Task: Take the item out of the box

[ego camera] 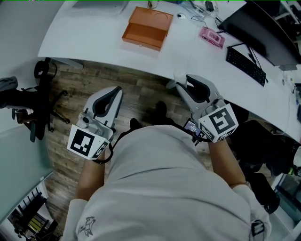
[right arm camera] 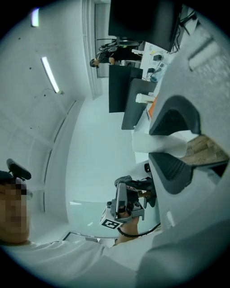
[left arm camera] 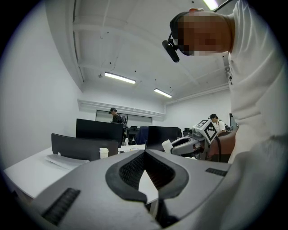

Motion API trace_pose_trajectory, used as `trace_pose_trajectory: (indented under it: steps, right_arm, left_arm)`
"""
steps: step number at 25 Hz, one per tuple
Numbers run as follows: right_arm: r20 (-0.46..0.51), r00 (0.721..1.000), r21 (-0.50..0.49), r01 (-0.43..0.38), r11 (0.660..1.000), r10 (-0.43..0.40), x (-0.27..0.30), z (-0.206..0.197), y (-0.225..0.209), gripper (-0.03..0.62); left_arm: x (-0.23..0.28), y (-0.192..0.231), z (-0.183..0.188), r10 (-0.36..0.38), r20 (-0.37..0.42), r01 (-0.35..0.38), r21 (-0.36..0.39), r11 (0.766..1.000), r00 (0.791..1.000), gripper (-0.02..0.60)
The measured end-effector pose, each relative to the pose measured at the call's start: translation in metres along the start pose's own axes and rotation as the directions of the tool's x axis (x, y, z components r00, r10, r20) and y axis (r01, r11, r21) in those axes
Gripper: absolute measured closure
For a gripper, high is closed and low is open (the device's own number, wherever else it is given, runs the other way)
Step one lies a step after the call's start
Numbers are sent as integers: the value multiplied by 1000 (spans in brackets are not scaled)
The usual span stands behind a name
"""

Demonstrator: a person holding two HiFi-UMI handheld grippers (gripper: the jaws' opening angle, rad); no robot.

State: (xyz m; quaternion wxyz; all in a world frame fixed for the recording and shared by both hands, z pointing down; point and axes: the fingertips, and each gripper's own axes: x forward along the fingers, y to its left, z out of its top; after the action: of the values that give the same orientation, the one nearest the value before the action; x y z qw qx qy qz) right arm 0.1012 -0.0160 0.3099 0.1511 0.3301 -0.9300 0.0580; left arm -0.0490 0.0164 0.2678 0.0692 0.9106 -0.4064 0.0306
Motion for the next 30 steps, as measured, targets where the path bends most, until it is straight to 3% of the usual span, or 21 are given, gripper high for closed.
trace_pose_trajectory:
  steps: [20, 30]
  right_arm:
    - [77, 996, -32, 51, 998, -48, 8, 33, 184, 471]
    - [87, 995, -28, 60, 998, -58, 6, 53, 226, 471]
  left_arm:
    - [-176, 20, -11, -43, 50, 43, -2, 999, 998, 584]
    - [-209, 23, -1, -70, 70, 72, -23, 997, 995, 584]
